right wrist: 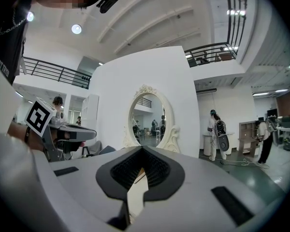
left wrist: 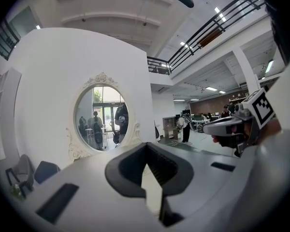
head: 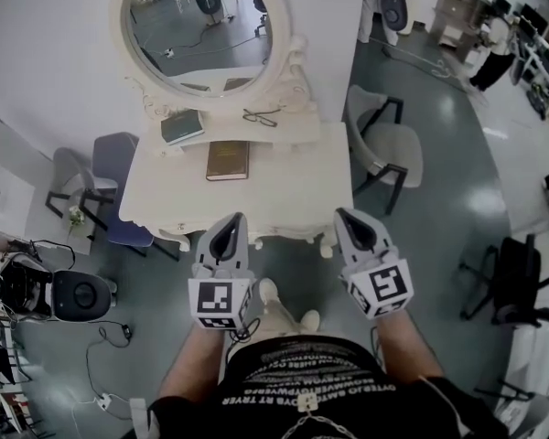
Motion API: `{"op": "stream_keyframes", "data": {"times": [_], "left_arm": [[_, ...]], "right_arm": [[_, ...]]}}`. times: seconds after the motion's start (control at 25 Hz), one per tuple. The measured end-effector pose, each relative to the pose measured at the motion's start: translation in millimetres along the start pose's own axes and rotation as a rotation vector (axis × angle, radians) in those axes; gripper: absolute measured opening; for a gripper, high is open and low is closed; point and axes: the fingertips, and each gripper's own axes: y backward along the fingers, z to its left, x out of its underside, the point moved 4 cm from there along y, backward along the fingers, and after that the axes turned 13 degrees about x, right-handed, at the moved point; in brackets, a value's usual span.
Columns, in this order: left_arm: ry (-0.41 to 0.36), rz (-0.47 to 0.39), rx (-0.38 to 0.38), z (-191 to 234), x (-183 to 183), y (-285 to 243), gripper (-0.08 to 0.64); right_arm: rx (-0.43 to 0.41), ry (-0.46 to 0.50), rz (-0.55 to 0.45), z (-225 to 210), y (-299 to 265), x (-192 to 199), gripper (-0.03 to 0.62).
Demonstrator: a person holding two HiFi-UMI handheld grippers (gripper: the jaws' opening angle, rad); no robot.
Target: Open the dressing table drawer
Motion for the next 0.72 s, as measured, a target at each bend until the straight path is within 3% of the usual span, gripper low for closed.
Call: {"op": "stream_keyframes", "data": {"times": [0.72], "left_arm": [[0.019,0.007,0.03,94.7,3.3,-65.8,0.002]], "right_arm": [[0.043,0.002,0.046,1.6,-106.9,-0.8,-0.008]]}}
